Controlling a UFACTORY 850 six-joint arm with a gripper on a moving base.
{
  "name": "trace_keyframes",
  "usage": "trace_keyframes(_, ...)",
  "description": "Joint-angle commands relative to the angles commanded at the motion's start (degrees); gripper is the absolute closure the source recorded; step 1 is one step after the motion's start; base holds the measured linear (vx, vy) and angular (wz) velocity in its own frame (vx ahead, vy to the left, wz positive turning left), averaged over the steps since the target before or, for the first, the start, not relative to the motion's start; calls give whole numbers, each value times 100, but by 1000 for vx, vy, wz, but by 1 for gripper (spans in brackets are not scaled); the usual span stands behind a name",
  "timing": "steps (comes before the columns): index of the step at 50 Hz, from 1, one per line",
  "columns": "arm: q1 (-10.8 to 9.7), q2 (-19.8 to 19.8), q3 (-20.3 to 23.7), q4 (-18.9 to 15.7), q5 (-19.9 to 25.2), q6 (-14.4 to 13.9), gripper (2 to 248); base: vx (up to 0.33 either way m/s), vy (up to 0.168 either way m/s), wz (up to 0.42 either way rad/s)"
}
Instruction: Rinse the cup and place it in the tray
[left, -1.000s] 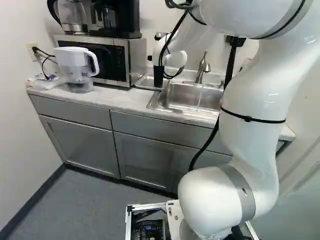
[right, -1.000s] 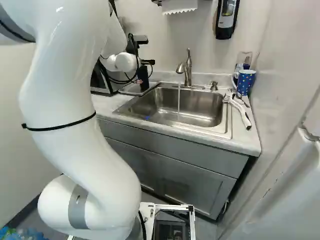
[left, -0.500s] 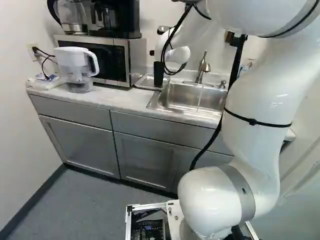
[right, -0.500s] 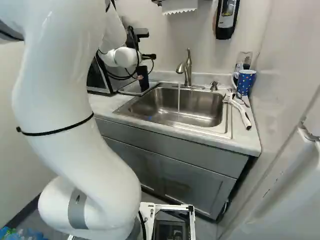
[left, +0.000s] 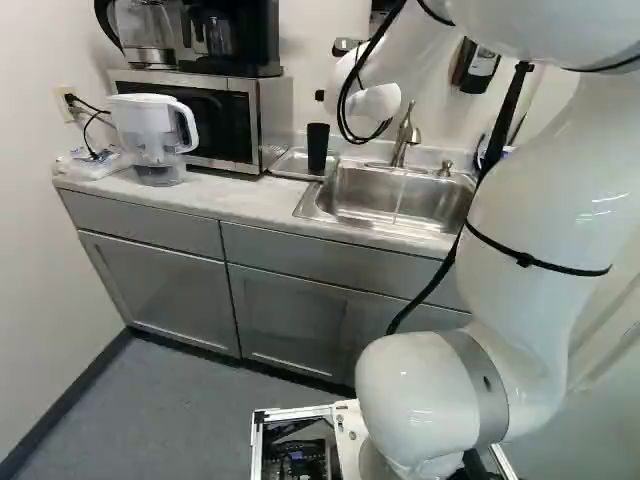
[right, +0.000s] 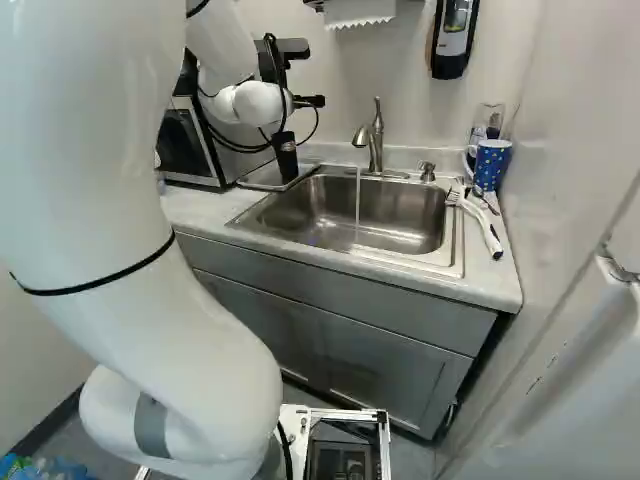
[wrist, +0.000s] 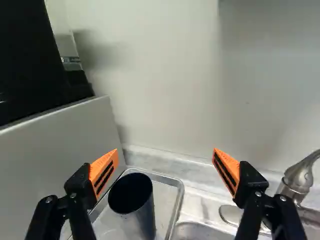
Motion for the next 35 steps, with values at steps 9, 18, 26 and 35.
trace_keyframes(9, -144, 144, 148, 0, 0, 0, 3, 0, 0, 0)
trace_keyframes(18, -293, 282, 289, 0, 0, 0, 3, 0, 0, 0)
trace_keyframes(26, -427, 401, 409, 0, 0, 0, 3, 0, 0, 0)
trace_keyframes(35, -583, 530, 537, 0, 0, 0, 3, 0, 0, 0)
